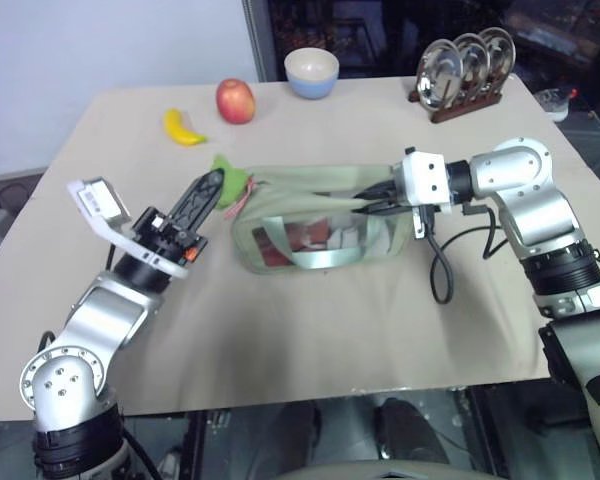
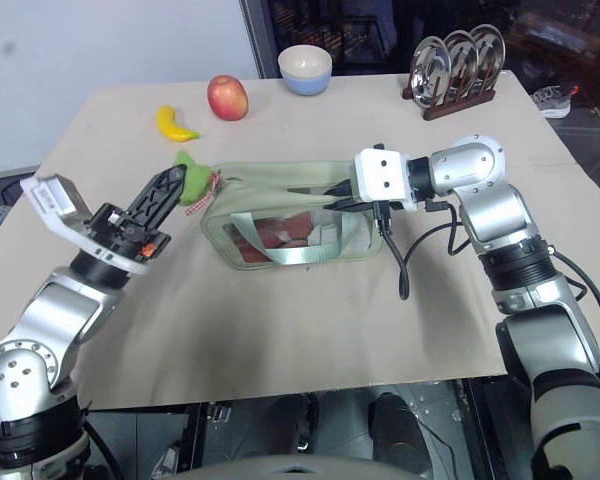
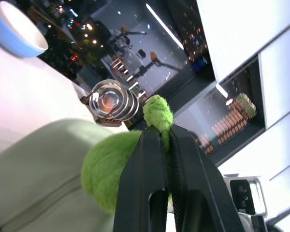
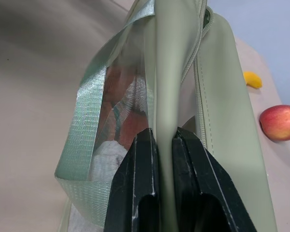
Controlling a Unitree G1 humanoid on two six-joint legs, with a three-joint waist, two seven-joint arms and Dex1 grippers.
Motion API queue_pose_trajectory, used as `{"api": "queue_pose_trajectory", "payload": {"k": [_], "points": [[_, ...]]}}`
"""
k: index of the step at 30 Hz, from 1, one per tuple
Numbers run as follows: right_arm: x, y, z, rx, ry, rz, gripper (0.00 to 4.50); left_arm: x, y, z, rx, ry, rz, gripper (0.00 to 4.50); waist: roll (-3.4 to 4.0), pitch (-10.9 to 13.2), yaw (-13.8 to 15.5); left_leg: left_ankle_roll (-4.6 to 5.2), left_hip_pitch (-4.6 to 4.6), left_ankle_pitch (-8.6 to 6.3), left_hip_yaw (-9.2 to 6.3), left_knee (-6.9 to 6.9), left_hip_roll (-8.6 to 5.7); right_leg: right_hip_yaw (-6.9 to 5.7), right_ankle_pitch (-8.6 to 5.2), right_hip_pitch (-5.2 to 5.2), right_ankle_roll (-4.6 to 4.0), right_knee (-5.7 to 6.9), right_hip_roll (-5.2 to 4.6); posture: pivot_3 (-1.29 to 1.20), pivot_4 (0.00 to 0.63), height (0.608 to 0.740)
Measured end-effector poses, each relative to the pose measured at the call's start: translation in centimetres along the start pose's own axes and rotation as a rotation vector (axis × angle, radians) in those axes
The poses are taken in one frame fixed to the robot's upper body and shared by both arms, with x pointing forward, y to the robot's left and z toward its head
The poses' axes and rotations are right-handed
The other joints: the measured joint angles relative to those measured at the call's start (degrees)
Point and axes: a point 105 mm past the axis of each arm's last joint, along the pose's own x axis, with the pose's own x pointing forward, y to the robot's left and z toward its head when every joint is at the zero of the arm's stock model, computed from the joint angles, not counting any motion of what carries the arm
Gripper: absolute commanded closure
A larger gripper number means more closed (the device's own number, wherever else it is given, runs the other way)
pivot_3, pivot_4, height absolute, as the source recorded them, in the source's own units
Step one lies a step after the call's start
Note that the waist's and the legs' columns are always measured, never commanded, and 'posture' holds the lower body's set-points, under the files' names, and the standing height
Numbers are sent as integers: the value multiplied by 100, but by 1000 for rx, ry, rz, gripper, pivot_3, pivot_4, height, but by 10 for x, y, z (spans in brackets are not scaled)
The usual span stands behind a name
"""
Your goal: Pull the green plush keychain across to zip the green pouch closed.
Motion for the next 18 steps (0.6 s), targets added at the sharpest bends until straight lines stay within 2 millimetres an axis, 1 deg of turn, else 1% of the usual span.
{"api": "queue_pose_trajectory", "payload": {"k": [3,5,9,12,13,14,15,16,18], "points": [[0,-1,1,-2,-2,1,4500,10,-7,2,31,14,-25,4416,-1,1,1,0,0,0,0,0,0,0,0,0,0,0,0,0,150,740],[1,-1,1,-3,-3,1,4500,20,-11,0,48,36,-25,4416,-1,1,4,0,0,0,-1,0,0,-1,0,0,0,0,0,0,150,740],[1,-1,1,-3,-5,2,4500,27,-11,-6,47,57,2,4416,-1,1,-3,0,0,0,0,0,-1,1,0,0,0,0,-1,0,150,740],[2,0,2,-2,-7,5,4500,36,-5,-10,40,74,69,4416,-2,1,7,0,0,0,-1,1,-1,0,0,0,0,0,0,0,150,740],[2,0,2,-2,-9,6,4500,38,-2,-11,39,79,90,3783,-2,1,5,0,-1,0,-1,1,-2,1,0,0,0,0,0,0,150,740],[3,0,2,-1,-11,8,4500,40,0,-13,30,85,106,3632,-2,1,-1,0,-1,0,0,1,-2,1,0,0,0,0,0,0,150,740],[4,1,3,0,-13,11,4500,42,0,-18,24,105,107,2986,-2,1,-4,0,-1,0,0,0,-2,1,0,-1,0,0,0,0,150,740],[4,1,3,0,-13,11,4500,42,-1,-18,23,108,105,2795,-2,1,-6,0,-1,0,0,0,-2,1,0,-1,0,0,0,0,150,740],[5,1,5,-7,-16,13,4500,42,-4,-20,12,125,83,2795,-3,2,-8,0,-1,0,0,-1,-1,1,0,-2,0,0,0,0,150,740]]}}
